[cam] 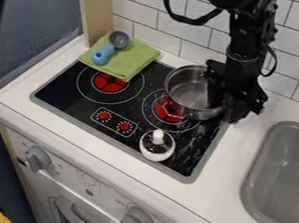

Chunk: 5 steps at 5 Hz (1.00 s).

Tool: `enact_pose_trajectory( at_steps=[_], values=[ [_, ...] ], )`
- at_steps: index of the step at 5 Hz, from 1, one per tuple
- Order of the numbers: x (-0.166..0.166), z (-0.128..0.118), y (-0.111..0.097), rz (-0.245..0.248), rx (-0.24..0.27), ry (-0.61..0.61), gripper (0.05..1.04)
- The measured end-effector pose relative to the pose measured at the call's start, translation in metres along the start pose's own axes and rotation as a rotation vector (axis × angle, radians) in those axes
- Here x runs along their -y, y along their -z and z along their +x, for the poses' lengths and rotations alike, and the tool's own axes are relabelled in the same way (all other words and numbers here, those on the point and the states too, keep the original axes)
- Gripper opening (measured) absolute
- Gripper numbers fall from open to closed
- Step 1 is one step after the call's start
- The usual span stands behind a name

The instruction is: Move the silver pot to the bottom left of the stove

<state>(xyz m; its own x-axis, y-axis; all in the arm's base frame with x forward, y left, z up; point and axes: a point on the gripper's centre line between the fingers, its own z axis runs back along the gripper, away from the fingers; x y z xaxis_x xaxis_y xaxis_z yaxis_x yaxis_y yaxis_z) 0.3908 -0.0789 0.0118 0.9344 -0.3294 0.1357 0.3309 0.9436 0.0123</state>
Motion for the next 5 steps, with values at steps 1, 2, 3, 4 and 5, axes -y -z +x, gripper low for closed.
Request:
enact_pose_trajectory(
  at_steps=[1, 2, 3, 4, 5],
  values=[
    [0.0, 0.0, 0.0, -0.001, 0.0, -0.007, 0.37],
    [0.001, -0.004, -0.001, -0.006, -0.001, -0.02, 0.18],
    [-0.001, -0.007, -0.015, 0.013, 0.015, -0.032, 0.091],
    [-0.006, -0.014, -0.064, 0.054, 0.082, -0.067, 0.077],
    [-0.035, -0.044, -0.102, 0.084, 0.12, -0.133, 0.077]
  ],
)
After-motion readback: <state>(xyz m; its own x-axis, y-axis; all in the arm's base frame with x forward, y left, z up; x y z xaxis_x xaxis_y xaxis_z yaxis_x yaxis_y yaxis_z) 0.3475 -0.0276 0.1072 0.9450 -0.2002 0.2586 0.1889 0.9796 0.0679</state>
